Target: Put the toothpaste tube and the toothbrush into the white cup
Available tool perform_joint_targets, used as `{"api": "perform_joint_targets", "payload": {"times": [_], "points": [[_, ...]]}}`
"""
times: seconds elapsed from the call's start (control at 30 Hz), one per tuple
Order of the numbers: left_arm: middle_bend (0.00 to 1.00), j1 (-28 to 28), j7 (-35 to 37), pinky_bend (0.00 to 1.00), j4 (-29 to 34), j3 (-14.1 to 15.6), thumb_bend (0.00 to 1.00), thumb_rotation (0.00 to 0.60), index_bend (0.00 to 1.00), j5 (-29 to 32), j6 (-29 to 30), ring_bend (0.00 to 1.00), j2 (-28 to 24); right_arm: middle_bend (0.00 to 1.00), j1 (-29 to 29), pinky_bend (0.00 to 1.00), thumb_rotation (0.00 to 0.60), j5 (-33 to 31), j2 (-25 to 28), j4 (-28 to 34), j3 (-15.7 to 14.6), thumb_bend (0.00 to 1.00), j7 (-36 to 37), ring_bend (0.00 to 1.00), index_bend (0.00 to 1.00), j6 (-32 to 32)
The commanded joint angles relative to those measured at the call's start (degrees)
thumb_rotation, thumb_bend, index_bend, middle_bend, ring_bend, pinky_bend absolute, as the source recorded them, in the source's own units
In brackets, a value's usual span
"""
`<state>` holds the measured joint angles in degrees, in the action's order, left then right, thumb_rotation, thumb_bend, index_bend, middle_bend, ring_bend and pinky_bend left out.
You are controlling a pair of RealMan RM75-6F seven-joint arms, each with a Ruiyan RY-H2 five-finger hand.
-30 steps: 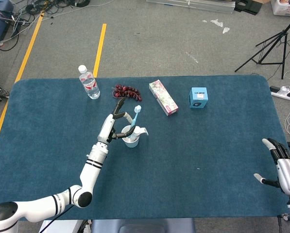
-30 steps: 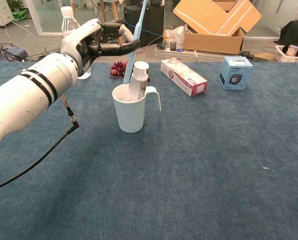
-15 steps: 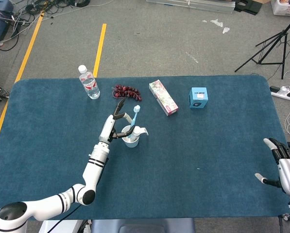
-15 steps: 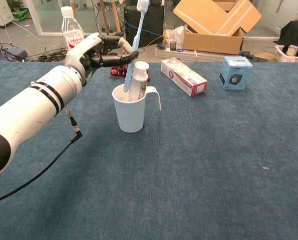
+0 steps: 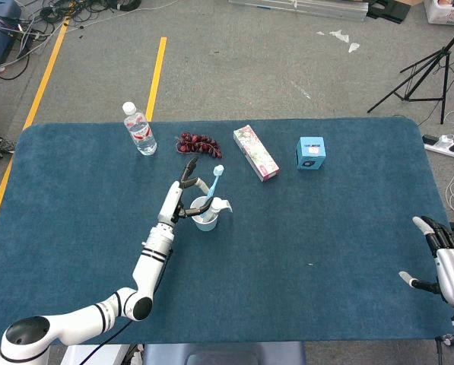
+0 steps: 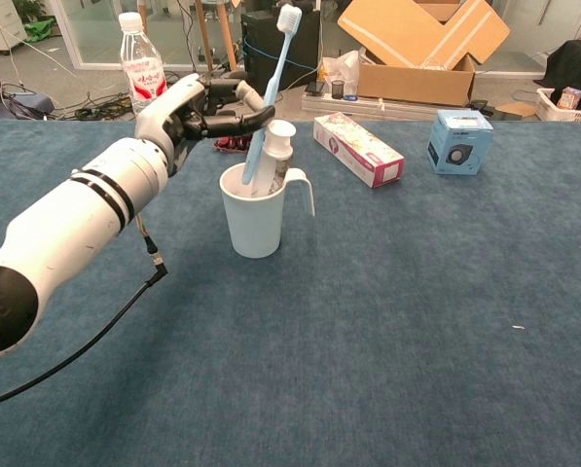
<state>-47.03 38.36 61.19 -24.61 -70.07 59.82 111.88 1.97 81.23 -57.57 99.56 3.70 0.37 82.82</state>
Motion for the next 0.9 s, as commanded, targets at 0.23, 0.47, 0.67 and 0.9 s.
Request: {"api": "perform_joint_targets", "payload": {"times": [0.23,0.47,0.67,0.9], "points": [[0.00,0.0,2.2,0.00,-1.3,0.4,0.68,0.600,0.72,-0.9,0.1,0.00,0.6,0.13,-0.1,0.37,0.600,0.0,0.2,-0.1,0.0,0.02,0.6,0.11,0.14,0.1],[0.00,0.7,2.6,0.00,0.6,0.4,0.68,0.600,0.72,-1.1,0.6,0.00,-0.5,0.13,-0.1,0.37,0.600,0.1,0.2,0.0,0.0,0.02,0.4,0.11,0.14,0.0],[0.00,1.3,1.9,0.00,2.0,0.2,0.69,0.600,0.72,-1.0,1.1,0.00,-1.5,0.13,0.0,0.37,0.600,0.1,0.0,0.0,-0.1,0.02,0.0,0.11,0.14,-0.2],[0.00,1.5,2.2,0.00,1.3,0.0,0.69,0.600,0.72,-0.1,0.5,0.00,-1.6,0.13,0.1,0.37,0.600,-0.1,-0.1,0.0,0.0,0.02,-0.2,0.11,0.15,-0.3]]}}
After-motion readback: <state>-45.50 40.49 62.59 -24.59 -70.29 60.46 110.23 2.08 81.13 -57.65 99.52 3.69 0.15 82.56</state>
